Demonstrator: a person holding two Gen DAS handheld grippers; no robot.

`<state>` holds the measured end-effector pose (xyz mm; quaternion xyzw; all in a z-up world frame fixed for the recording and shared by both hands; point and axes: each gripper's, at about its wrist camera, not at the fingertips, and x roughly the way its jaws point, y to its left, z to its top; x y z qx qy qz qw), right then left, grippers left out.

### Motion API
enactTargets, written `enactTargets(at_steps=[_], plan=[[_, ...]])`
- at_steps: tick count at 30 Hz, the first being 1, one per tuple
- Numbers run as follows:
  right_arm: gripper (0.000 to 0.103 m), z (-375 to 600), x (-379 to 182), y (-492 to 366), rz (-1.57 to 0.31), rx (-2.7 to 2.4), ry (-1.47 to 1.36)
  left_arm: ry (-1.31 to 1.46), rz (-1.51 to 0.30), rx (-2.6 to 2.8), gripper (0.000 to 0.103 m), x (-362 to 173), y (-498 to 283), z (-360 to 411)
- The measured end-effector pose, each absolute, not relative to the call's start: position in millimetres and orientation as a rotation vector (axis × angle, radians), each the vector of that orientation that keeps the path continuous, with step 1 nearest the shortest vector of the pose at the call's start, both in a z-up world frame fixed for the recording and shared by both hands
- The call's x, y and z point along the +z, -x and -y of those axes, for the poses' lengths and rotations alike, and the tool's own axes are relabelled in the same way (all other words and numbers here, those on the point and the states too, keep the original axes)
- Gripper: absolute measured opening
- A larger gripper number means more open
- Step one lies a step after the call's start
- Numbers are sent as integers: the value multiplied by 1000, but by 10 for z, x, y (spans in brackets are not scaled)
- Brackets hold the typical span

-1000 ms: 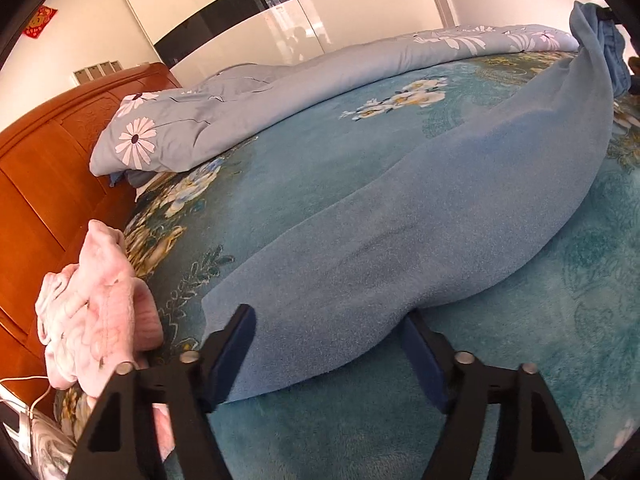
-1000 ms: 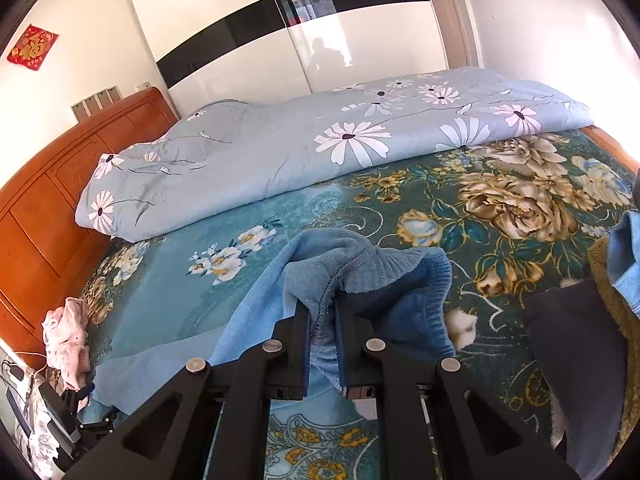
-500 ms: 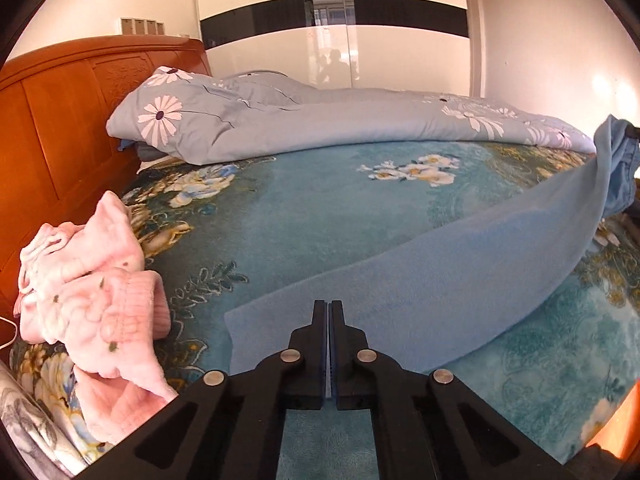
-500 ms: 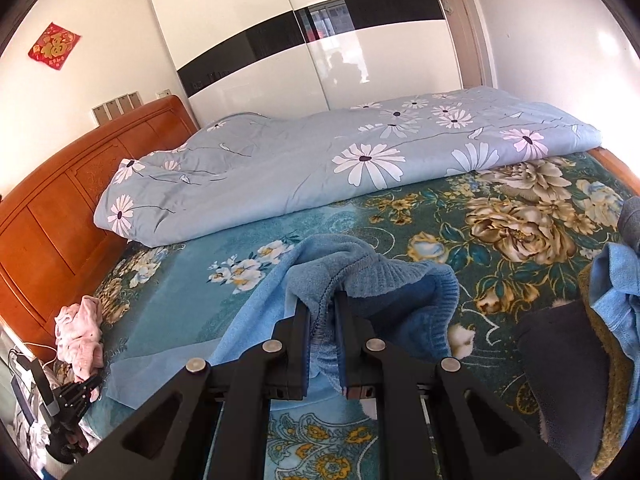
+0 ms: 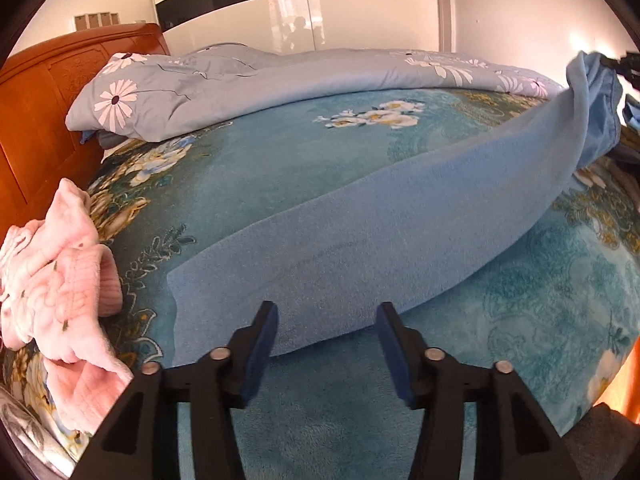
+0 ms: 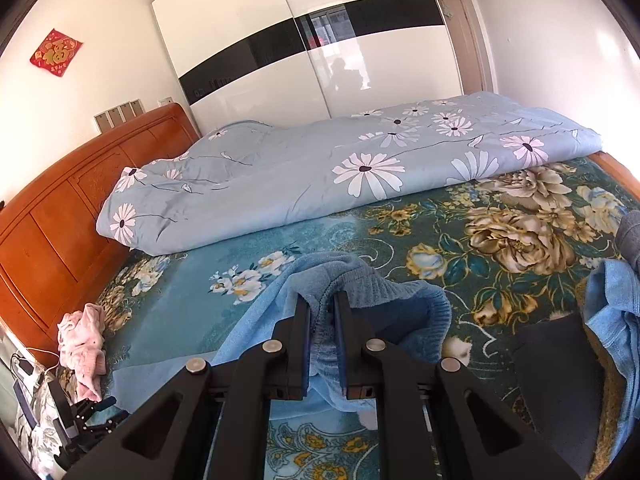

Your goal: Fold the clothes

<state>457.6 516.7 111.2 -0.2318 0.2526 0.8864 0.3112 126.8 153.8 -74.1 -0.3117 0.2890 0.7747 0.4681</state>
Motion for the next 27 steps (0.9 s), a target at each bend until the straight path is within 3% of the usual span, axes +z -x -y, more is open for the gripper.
enactTargets(at_steps=[7,8,9,12,20,27], plan=[[11,-5228,1044,-4512,-685,2333,632,670,-910,1914,60,-941,-1289,-1603],[11,-5246,1029,-4510,-693,2330,633,664,-898,1909,46,-920,-1289,-1600],[11,-5263,1013,-4508,-700,2326,635,661,-884,1903,23,-894,-1288,-1598],[11,-5284,982,-4498,-699,2319,645,673,-812,1887,5,-809,-1249,-1591],[11,-5395,973,-4458,-663,2306,639,749,-566,1914,3,-403,-876,-1680],[11,-5881,967,-4066,-675,2261,633,751,-566,2015,3,116,-108,-2486]])
